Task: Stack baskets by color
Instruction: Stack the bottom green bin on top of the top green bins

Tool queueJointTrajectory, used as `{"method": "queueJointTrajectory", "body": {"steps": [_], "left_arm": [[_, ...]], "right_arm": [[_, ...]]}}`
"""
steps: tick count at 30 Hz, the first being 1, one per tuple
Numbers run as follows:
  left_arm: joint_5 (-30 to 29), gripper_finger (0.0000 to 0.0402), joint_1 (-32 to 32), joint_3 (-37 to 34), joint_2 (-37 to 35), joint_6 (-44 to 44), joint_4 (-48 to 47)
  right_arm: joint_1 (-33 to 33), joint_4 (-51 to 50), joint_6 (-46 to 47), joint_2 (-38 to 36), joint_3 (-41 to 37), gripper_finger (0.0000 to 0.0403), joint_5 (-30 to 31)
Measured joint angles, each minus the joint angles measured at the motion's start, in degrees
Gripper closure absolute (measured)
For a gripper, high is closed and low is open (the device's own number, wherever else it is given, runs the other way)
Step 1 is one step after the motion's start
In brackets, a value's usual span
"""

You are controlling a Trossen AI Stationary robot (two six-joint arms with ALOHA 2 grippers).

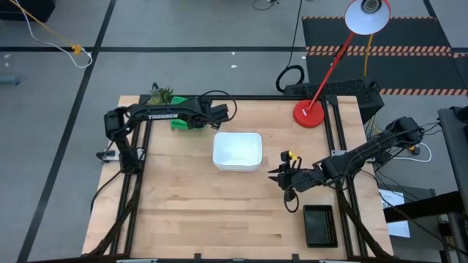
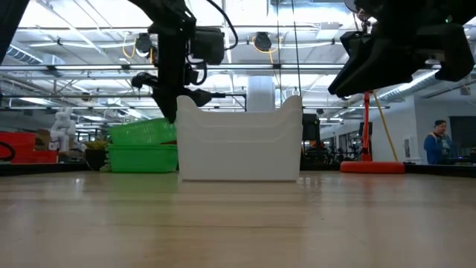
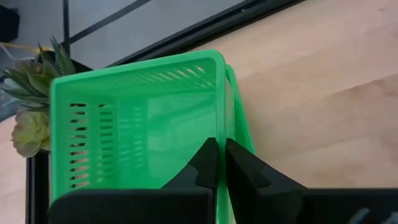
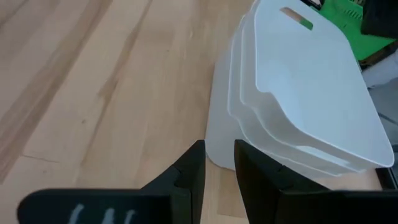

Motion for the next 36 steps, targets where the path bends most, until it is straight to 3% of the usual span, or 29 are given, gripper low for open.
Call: {"method": "queueJointTrajectory", "body": {"steps": [10,21,26,30,36], "left_arm": [[0.1,0.0380,0.6,0.0,1.5,-0.4,1.2],[0.5,0.0297,0.6,0.0,0.6,-0.3,2.6],[1.8,0.0283,-0.7,0.1,-3.6,6.5,6.8],[1.3,0.0282,-3.8,0.1,-7.8,16.9,9.6],[1.2,0.0282,-8.9,-1.4,-13.3,24.6,5.7]], "right_arm": [[1.1,-0.1,0.7,-1.4,0.0,0.0326,0.0],[1.1,-0.3,3.0,-1.6,0.0,0.0326,0.0],[1.1,-0.4,4.2,-1.6,0.0,0.0326,-0.1],[1.1,-0.4,5.3,-1.6,0.0,0.0326,-1.6],[1.2,-0.2,6.3,-1.8,0.1,0.0326,-5.9]]}}
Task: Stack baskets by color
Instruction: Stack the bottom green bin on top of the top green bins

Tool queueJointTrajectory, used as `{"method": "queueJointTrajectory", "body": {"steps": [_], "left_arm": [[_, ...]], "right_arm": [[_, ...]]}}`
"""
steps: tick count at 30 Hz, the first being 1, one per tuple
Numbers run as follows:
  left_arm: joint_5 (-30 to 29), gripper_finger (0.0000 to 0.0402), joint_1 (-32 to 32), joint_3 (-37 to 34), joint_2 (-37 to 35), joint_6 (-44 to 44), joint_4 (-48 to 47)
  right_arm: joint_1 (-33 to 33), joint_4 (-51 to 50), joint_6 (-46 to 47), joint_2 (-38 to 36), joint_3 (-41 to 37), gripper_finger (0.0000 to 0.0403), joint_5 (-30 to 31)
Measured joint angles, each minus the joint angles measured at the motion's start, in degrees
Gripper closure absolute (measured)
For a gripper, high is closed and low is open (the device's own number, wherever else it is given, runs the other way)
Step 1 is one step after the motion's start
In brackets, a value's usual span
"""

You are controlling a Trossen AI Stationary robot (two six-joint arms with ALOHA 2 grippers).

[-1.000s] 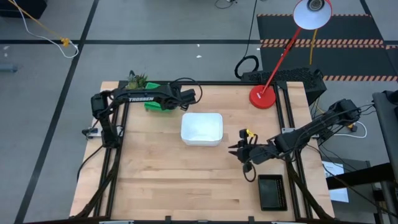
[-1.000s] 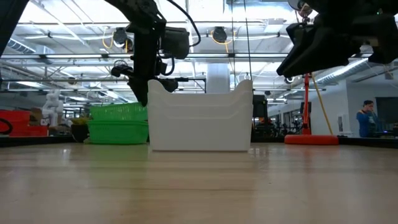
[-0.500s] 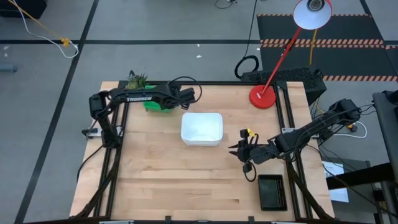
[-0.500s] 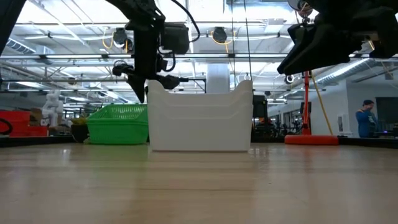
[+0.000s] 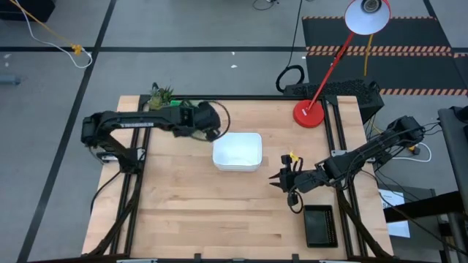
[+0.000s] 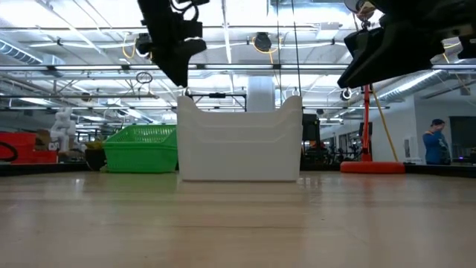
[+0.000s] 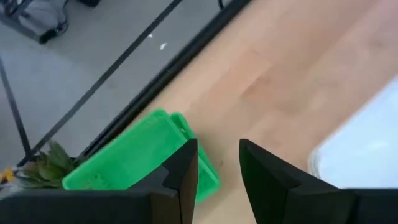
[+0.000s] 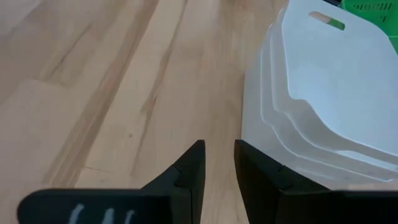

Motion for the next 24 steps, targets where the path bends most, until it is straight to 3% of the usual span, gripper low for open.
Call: {"method": "queueJointTrajectory", "body": {"steps": [7,11,15,20,24], "left_arm": [[2.8,0.0282,-3.4,-10.9,-3.2,-3.1,0.1],[2.9,0.0282,-2.0,-16.0,-3.3,-5.1,5.0],[2.7,0.0282,2.2,-16.8,-3.3,-11.5,9.6],[4.8,0.0282,7.4,-16.8,-3.0,-12.5,17.6],[5.4,0.0282,10.0,-16.9,-0.7,-13.8,18.1]], "right_arm": [[0.0,0.2,-0.6,0.0,0.0,0.0326,0.0],[-0.1,0.5,-0.7,0.0,0.0,0.0326,0.1],[-0.1,1.4,-0.7,0.0,0.0,0.0326,1.6],[-0.1,2.6,-2.0,0.0,0.0,0.0326,1.7],[-0.1,2.6,-2.7,0.0,0.0,0.0326,1.7]]}}
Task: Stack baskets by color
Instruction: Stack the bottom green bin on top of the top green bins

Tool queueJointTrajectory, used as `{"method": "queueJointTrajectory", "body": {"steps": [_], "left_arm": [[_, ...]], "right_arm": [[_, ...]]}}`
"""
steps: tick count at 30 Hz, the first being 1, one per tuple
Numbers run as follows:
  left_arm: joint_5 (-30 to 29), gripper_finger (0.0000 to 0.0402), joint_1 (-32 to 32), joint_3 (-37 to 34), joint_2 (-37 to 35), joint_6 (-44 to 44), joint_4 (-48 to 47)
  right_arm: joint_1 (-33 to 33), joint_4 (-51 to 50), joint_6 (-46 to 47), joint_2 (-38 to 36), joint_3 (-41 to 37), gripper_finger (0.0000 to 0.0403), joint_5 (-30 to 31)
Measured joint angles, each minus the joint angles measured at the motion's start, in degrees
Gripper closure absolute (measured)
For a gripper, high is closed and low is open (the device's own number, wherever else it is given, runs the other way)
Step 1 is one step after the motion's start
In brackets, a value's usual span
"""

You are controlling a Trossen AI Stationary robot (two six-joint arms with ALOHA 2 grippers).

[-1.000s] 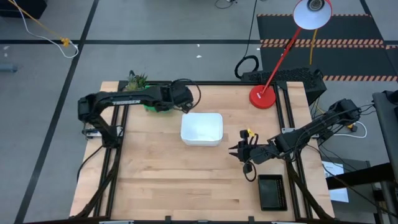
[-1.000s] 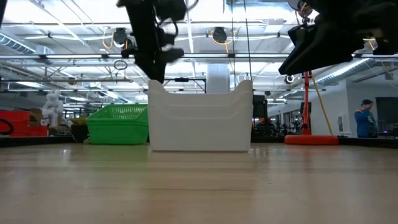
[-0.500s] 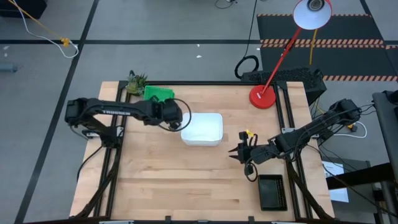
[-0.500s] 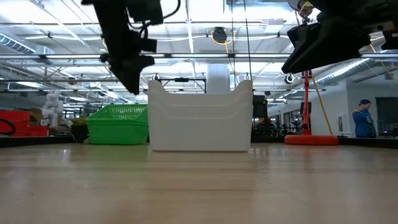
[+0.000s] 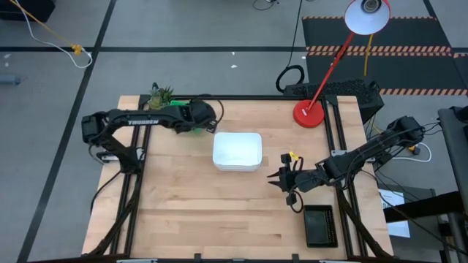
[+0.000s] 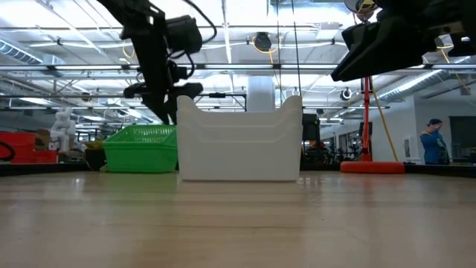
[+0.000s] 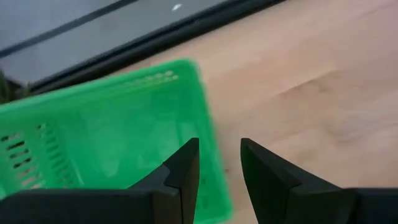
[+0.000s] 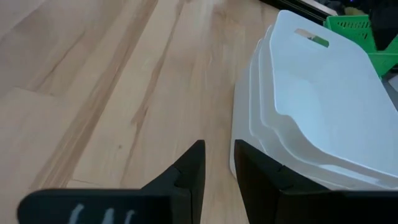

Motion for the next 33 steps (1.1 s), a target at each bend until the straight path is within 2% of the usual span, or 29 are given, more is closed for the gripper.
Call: {"method": "queueJointTrajectory", "body": {"steps": [15,18,23,33], "left_arm": [[-0.5,0.0285,2.5,0.0,4.3,0.5,4.0],[-1.7,0.0311,2.5,0.0,4.3,1.0,4.0],[-2.1,0.0386,2.7,0.0,4.3,2.6,3.9],[-2.4,0.0395,2.7,3.1,3.8,1.8,3.2]], "right_arm": [[0.0,-0.4,0.2,0.0,0.0,0.0326,-0.1],[0.0,-0.4,0.2,0.0,0.0,0.0326,-0.1],[0.0,-0.4,0.2,0.0,0.0,0.0326,-0.1],[0.0,-0.5,0.0,0.0,0.0,0.0326,-0.1]]}}
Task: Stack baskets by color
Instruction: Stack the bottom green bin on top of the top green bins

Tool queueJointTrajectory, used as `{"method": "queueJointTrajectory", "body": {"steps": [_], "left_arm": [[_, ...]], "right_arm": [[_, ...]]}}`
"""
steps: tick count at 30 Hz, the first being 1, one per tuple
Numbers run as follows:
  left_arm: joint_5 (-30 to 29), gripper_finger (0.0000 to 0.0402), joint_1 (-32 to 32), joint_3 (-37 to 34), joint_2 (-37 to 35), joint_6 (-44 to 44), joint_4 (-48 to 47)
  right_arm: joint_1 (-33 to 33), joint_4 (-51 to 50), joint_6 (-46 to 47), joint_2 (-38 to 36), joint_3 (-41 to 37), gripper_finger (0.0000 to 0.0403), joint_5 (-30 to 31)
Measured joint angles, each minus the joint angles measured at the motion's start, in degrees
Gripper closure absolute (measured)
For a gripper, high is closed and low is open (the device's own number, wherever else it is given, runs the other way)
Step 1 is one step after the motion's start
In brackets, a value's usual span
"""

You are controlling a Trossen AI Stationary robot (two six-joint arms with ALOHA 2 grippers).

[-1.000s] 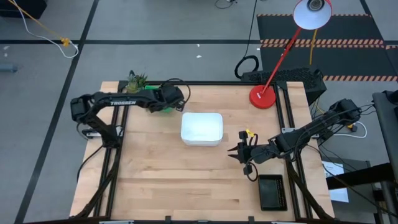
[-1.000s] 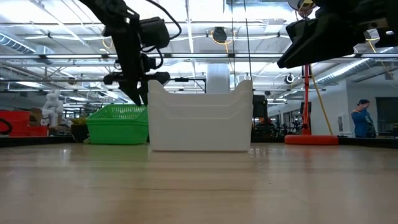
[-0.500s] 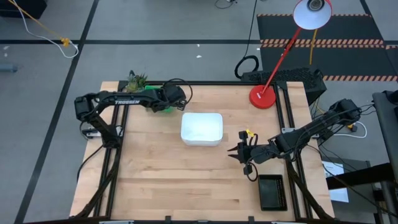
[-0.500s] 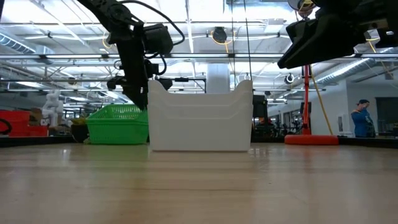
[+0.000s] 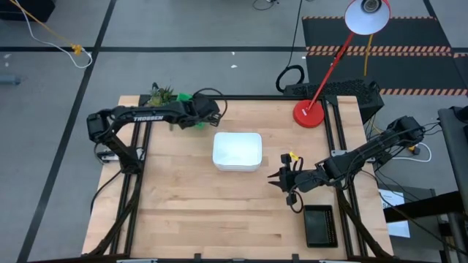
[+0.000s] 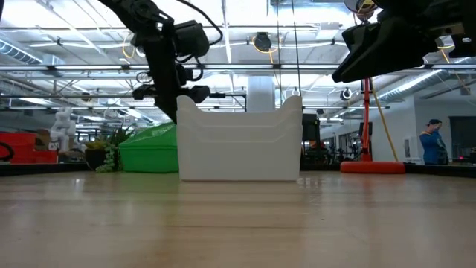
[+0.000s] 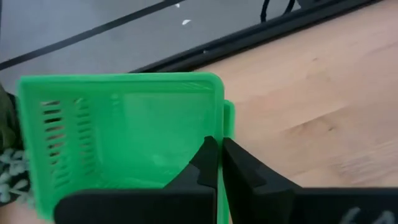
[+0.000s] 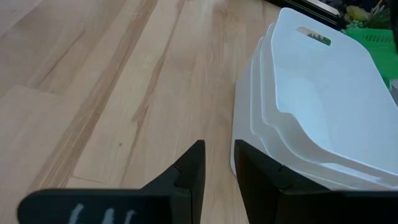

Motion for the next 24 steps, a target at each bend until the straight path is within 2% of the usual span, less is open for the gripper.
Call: {"method": "queueJointTrajectory", "body": {"steps": [10,14,24], "left_arm": [[0.5,0.0397,-0.1,11.0,0.0,-0.8,-13.2],[2.5,0.0393,-0.1,13.1,0.0,3.6,-14.4],[2.4,0.0399,0.0,15.0,0.0,12.7,-16.6]], "right_arm": [[0.0,-0.8,0.1,0.0,0.0,0.0326,-0.2],[0.0,-1.1,0.2,0.0,0.0,0.0326,-0.2],[0.0,-1.0,0.2,0.0,0.0,0.0326,-0.2]]}}
